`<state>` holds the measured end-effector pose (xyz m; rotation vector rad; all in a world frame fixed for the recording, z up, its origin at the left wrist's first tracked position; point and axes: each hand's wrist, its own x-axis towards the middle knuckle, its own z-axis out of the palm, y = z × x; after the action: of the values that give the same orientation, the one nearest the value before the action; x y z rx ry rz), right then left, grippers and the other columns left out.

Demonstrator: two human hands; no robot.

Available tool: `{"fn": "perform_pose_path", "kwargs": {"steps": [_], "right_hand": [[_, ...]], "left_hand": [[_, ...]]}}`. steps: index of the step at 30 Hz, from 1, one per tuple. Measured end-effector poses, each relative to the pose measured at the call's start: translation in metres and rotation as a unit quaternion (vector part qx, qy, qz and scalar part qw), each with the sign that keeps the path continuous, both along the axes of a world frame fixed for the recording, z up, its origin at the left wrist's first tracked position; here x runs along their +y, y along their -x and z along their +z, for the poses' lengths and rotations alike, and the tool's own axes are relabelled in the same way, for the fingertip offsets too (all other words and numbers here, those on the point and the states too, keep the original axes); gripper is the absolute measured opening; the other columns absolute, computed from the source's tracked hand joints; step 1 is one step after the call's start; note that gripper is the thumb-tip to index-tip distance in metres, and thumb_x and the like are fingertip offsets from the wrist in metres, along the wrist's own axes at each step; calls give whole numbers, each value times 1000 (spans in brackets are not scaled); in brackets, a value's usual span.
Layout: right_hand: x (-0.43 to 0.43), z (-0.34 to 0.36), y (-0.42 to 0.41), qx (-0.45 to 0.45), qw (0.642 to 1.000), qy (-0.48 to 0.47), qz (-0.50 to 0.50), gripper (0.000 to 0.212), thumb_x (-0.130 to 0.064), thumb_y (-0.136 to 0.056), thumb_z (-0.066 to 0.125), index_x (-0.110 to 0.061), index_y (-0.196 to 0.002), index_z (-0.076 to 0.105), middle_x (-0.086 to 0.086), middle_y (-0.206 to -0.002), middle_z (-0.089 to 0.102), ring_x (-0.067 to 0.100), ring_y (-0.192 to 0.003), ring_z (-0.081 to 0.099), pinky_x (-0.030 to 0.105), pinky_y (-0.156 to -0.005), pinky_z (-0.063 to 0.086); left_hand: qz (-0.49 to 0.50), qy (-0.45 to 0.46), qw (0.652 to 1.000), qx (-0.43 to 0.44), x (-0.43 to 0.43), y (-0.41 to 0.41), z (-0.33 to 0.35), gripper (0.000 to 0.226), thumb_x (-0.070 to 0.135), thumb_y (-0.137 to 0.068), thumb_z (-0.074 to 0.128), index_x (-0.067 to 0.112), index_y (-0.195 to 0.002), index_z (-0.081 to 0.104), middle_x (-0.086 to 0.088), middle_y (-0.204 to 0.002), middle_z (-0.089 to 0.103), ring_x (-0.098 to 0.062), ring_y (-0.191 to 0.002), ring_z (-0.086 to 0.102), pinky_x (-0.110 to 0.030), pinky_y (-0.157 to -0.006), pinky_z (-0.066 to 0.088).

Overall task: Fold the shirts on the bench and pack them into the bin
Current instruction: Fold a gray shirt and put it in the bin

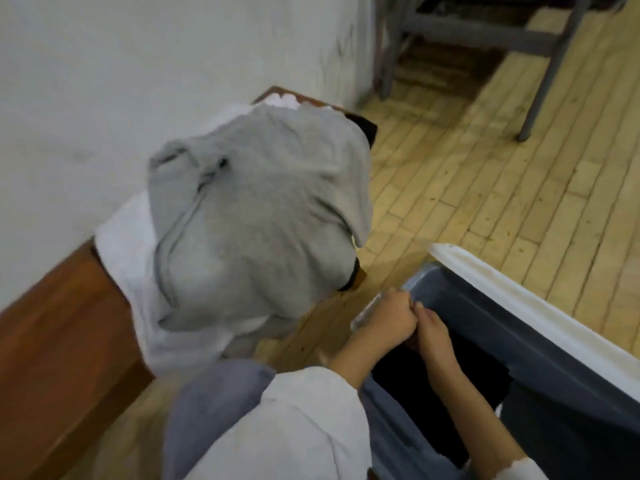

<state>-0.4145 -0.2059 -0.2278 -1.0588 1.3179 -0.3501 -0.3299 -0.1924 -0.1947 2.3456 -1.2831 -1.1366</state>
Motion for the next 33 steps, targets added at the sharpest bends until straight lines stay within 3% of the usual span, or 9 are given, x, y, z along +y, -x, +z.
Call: {"fn": "perform_pose_path", "kwargs": {"steps": [3, 8, 12, 16, 20, 23, 26, 28, 33], "right_hand": [[7, 80, -65, -157, 988, 4, 1, 28, -25, -102, 36, -10, -109, 59, 12, -97, 65, 17, -80, 62, 20, -56, 51], [60, 169, -161, -227, 958, 73, 157, 16, -25, -99, 46, -15, -102, 59, 6, -96, 66, 23, -91, 63, 29, -79, 50], [98, 202, -206, -215, 949, 84, 214, 19, -28, -101, 40, -17, -102, 56, 6, -106, 60, 21, -99, 56, 26, -82, 44], [112, 200, -223, -198, 953, 48, 226, 23, -30, -102, 36, -26, -87, 53, -10, -91, 55, 7, -88, 53, 27, -89, 39], [113, 183, -221, -138, 957, 93, 239, 22, -40, -99, 43, -28, -91, 60, 11, -105, 64, 19, -99, 60, 40, -100, 45], [112, 185, -215, -106, 953, 176, 223, 26, -36, -100, 41, -21, -94, 61, 11, -99, 63, 23, -93, 59, 41, -90, 47], [110, 192, -209, -57, 910, 337, 233, 26, -30, -102, 37, -15, -100, 59, 4, -98, 61, 21, -92, 56, 33, -83, 44], [106, 195, -211, 14, 859, 418, 297, 31, -29, -102, 38, -12, -114, 59, 10, -118, 59, 25, -109, 52, 37, -99, 39], [122, 202, -217, 152, 766, 459, 424, 50, -41, -100, 36, -18, -144, 34, 9, -153, 27, 29, -140, 23, 41, -116, 18]], "left_hand": [[112, 140, 983, -46, 22, -55, 80, 21, 11, -93, 44, 7, -108, 59, -12, -116, 52, -28, -103, 55, -34, -86, 43], [288, 312, 880, -214, 113, -151, 147, 21, 5, -86, 53, 12, -105, 60, -7, -111, 53, -23, -99, 55, -37, -88, 46], [338, 200, 877, -277, 169, -202, 144, 32, 17, -88, 58, 7, -118, 49, -15, -116, 46, -34, -101, 53, -45, -85, 47], [316, 144, 916, -200, 180, -220, 132, 29, 25, -90, 58, 8, -108, 44, -10, -107, 50, -30, -93, 56, -37, -72, 46], [350, 217, 902, -130, 178, -221, 141, 21, 19, -93, 52, 16, -74, 43, 0, -73, 48, -21, -73, 49, -28, -57, 30], [394, 291, 871, -30, 180, -215, 149, 19, 17, -97, 47, 10, -80, 41, -7, -75, 47, -20, -70, 45, -30, -62, 33], [439, 334, 832, 64, 195, -215, 158, 16, 15, -99, 43, 10, -84, 39, -9, -74, 43, -20, -64, 41, -31, -58, 38], [476, 360, 797, 97, 208, -216, 165, 14, 13, -100, 41, 8, -87, 40, -10, -75, 39, -17, -61, 36, -25, -53, 32], [566, 427, 696, 110, 256, -229, 197, 21, 9, -99, 40, 10, -78, 43, -1, -72, 41, -15, -68, 38, -25, -57, 30]]}}
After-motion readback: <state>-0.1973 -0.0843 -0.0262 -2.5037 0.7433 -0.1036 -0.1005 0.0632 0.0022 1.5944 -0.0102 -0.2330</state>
